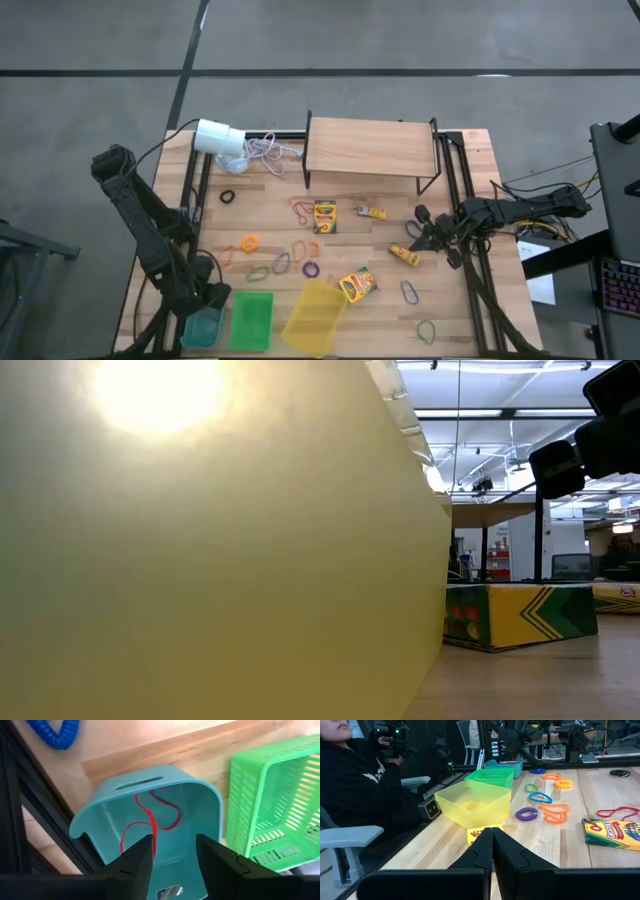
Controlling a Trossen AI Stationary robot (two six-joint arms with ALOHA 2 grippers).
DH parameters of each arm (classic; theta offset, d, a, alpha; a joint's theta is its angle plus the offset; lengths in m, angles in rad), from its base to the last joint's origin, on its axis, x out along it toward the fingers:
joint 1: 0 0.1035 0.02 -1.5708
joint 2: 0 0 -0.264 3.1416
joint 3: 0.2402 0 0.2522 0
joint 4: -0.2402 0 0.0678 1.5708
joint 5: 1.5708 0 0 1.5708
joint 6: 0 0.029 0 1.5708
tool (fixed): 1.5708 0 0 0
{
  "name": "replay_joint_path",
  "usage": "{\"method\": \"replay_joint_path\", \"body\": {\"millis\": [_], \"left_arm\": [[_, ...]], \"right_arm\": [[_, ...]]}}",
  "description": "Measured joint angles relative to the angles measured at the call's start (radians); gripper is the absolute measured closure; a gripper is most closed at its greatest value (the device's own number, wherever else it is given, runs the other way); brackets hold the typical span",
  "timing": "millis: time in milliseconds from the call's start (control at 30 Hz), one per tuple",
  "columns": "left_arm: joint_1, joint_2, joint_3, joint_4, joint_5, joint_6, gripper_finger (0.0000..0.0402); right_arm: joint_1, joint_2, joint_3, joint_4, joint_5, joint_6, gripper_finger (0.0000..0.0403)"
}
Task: Pick & Place Office Desk Supplies
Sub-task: Put the red rubberband into the blue bin, then put the orange rubberband into the blue bin
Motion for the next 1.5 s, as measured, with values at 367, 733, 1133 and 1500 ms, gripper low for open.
{"method": "replay_joint_path", "body": {"millis": [367,733,1133,1500], "left_arm": [[0.001,0.090,0.000,0.025,0.047,-0.177,0.0248],[0.004,0.067,0.000,-0.057,0.099,-0.225,0.0249],[0.016,0.048,0.000,-0.118,0.097,-0.220,0.0252],[0.025,0.006,0.075,-0.110,0.028,-0.130,0.0252]], "right_arm": [[0.000,0.000,0.000,0.000,0.000,0.000,0.0394],[0.000,0.000,0.000,0.000,0.000,0.000,0.0394],[0.000,0.000,0.000,0.000,0.000,0.000,0.0394],[0.000,0.000,0.000,0.000,0.000,0.000,0.0394]]}}
